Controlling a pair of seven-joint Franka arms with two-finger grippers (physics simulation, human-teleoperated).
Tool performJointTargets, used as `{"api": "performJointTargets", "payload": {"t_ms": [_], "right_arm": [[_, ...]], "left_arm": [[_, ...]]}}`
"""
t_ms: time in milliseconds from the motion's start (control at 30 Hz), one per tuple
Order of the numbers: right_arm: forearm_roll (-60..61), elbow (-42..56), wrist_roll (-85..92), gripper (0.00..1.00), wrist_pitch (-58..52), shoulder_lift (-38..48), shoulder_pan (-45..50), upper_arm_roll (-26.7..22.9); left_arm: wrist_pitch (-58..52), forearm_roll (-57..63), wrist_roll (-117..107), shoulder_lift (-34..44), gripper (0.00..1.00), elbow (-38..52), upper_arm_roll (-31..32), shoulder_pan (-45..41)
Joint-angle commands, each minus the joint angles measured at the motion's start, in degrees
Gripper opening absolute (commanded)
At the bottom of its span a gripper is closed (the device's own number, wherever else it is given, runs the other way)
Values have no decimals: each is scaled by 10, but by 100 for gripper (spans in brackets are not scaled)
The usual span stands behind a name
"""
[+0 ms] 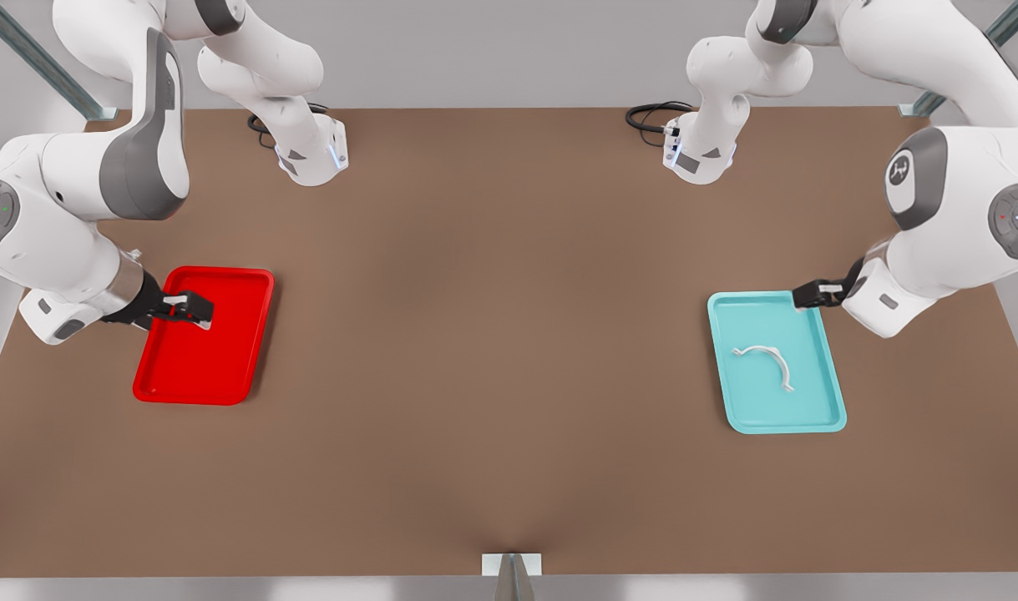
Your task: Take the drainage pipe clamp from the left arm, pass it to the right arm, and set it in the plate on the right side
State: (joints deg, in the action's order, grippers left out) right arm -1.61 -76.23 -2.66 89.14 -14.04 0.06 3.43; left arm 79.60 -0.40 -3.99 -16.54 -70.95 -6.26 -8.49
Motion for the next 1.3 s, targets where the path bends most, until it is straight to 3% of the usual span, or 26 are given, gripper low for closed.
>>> {"api": "performJointTargets", "payload": {"t_ms": [0,67,167,367,700,833,900,933,1267], "right_arm": [[0,0,-11,100,3,1,-1,0],[0,0,-11,100,3,1,-1,0],[0,0,-10,100,3,1,-2,0],[0,0,-10,100,3,1,-2,0],[0,0,-10,100,3,1,-2,0],[0,0,-10,100,3,1,-2,0],[0,1,-10,100,3,1,-2,0],[0,1,-10,100,3,1,-2,0],[0,3,-10,100,3,1,-1,0]], "left_arm": [[18,19,123,-2,100,0,1,1],[92,19,123,-24,100,-55,-16,30],[404,-35,103,-33,100,-245,-67,43],[665,-92,104,-81,100,-416,-72,50],[664,-103,172,-147,99,-407,-72,61],[663,-104,172,-154,92,-411,-72,60],[661,-104,172,-160,65,-412,-72,59],[661,-104,172,-161,63,-412,-72,59],[649,-104,172,-162,60,-425,-72,57]]}}
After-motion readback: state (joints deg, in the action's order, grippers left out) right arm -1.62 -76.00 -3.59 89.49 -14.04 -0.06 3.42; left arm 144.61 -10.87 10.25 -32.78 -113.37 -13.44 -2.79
